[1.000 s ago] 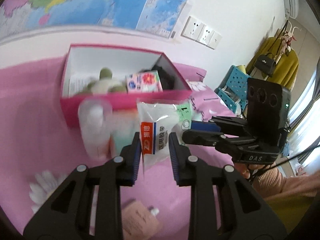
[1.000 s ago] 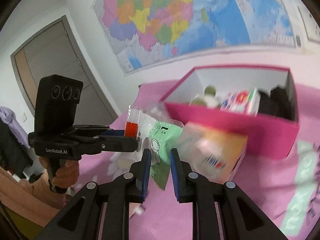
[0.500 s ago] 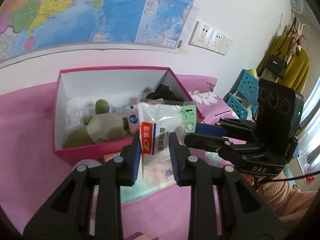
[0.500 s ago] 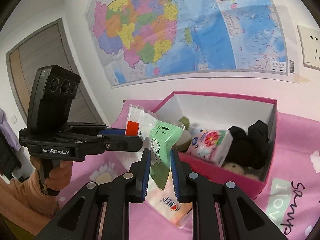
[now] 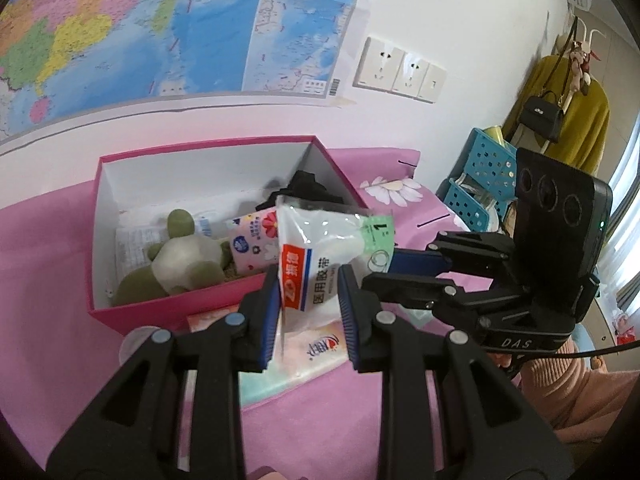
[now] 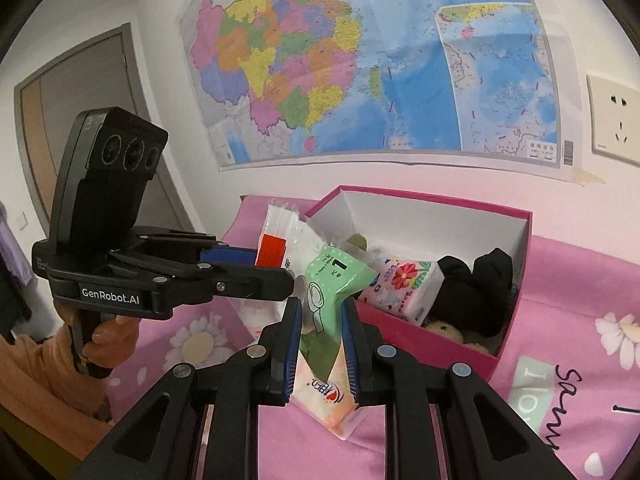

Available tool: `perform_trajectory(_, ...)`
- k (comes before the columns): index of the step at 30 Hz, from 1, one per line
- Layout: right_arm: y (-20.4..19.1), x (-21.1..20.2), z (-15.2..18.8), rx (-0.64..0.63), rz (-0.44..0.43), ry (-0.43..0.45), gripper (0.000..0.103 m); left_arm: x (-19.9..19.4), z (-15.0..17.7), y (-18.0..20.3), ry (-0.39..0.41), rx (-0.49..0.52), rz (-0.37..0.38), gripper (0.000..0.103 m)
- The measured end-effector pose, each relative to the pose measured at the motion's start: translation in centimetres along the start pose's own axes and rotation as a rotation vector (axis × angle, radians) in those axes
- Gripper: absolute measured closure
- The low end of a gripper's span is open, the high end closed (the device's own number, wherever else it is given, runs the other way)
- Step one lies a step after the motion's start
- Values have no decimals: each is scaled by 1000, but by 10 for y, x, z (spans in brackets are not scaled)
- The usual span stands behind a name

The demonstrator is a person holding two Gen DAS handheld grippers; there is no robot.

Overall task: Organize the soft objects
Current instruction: 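Lower the medical bag into the pink box and open the left gripper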

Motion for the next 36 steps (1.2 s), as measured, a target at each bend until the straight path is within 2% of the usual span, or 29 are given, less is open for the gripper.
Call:
perform_trajectory(20, 17, 48, -18, 28, 8, -12, 83, 21, -27, -45, -4, -14, -79, 74)
perform_trajectory(36, 33, 69, -21, 53, 27, -38, 81, 41, -33, -59, -28, 2, -116, 74)
Point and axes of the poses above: each gripper's, at about its wrist camera, not at the fingertips, and x roughly the way its jaws point, y to its right, z to its underside, the point moved 10 cm from there along x, roughly the way its jaws point, and after that the axes turned 15 degrees about y, right-handed, at the moved point
